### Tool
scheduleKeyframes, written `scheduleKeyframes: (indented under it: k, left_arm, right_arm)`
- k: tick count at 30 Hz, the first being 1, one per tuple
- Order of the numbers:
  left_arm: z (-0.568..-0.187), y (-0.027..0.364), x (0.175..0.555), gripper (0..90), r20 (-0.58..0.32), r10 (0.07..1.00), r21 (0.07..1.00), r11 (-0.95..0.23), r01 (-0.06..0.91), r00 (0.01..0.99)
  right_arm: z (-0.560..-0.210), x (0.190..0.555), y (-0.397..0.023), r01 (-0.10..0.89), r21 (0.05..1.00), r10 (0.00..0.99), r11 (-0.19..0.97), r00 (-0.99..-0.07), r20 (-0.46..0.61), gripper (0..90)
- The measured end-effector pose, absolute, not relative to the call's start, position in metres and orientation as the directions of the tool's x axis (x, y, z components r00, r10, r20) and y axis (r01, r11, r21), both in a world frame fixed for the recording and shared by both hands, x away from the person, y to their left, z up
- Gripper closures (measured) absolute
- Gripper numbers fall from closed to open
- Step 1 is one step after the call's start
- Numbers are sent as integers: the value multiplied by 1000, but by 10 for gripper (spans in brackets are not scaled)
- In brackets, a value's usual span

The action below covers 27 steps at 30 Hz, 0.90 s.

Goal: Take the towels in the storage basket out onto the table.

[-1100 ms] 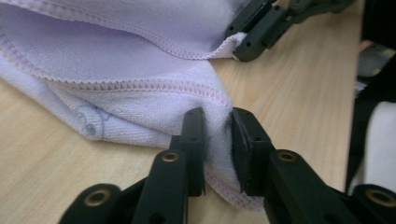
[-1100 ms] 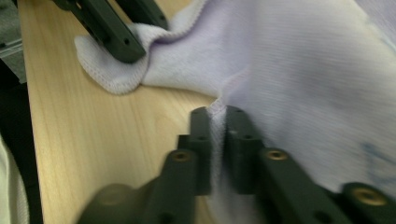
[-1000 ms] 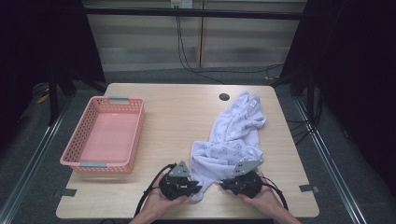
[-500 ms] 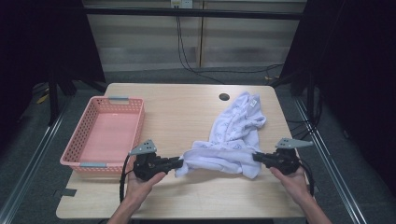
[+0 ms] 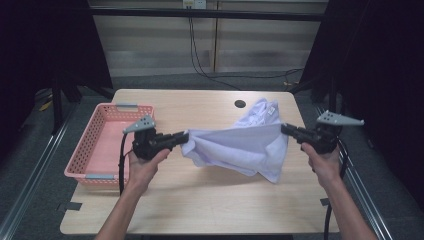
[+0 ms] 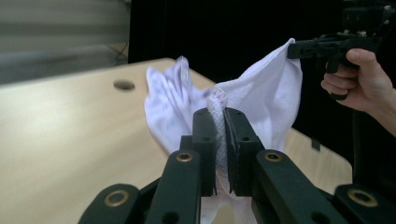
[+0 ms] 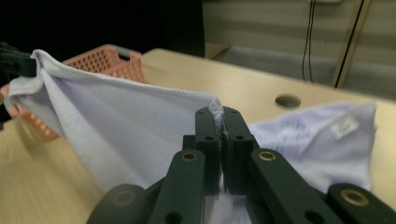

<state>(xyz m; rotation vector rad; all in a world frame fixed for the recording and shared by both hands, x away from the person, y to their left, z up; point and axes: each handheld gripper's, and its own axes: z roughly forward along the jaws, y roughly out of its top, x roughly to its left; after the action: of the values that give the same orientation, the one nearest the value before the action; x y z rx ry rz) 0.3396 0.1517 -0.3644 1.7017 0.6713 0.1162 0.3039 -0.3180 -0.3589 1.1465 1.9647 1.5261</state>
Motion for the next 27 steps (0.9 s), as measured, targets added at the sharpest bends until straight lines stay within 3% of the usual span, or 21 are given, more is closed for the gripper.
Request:
scheduleKeyframes:
  k: [12,20,23,27]
  left_arm:
    - [-257,146,369,842,-140,511,979,-55,195,848]
    - [-188,146,350,841,-35,500,997,-46,67,866]
    - [-200,148,335,839,-40,472,993,-80,88,881]
    - [-255,152,314,837,-78,425,970,-175,166,902]
  right_arm:
    - [-243,335,-322,192,981,820,13,-563,99,873]
    - [-169,323,-325,59,998,818,-5,-574,38,874]
    - [-176,306,-327,60,998,798,-12,-601,46,874]
    - [-227,283,-327,123,992,769,22,-636,62,875]
